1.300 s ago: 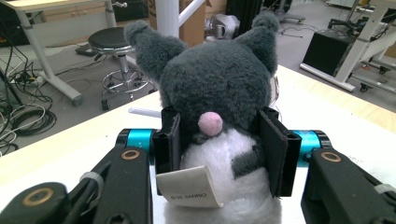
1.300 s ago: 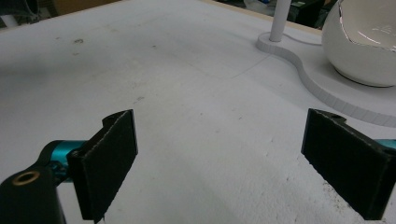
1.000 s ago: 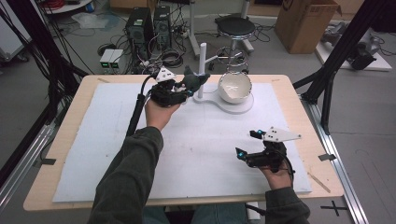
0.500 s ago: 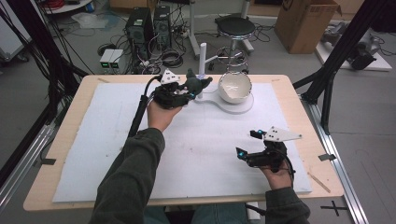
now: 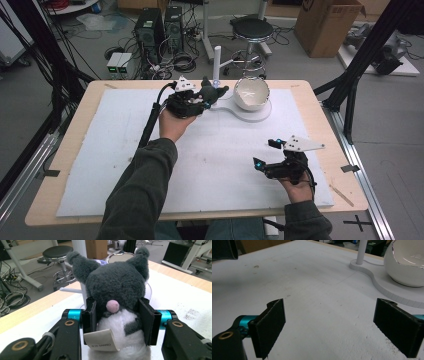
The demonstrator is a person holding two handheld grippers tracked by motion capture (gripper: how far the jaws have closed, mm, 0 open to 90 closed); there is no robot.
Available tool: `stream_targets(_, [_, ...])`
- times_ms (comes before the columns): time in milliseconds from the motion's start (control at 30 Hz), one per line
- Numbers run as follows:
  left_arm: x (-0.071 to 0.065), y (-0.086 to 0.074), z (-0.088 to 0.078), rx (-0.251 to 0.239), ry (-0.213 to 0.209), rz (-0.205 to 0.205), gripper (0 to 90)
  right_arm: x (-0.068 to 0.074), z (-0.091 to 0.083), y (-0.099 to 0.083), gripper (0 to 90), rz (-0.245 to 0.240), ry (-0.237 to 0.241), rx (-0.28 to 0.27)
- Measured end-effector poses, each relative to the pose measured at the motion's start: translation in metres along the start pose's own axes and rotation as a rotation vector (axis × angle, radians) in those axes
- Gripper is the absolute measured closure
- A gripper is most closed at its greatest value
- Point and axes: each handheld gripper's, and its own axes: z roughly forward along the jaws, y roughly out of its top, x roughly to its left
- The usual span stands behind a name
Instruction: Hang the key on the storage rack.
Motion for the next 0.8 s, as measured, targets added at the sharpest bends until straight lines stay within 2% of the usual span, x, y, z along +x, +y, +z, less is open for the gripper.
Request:
stream_targets(267, [0.003,-0.003,0.001,0.008,0.007,-0.011,54.4,0.000,0.000,0.000,9.9,0.006,0.002,0.001])
stream_targets(467, [0.007,-0.012,0.004,0.008,0.012,-0.062,54.4,0.000,0.000,0.000,9.9,0.003,0.003,-0.002])
stream_targets(800, [0.007,-0.015,0.008,0.017,0.017,-0.061,54.4,0.000,0.001,0.000,9.9,0.001,0.004,0.000])
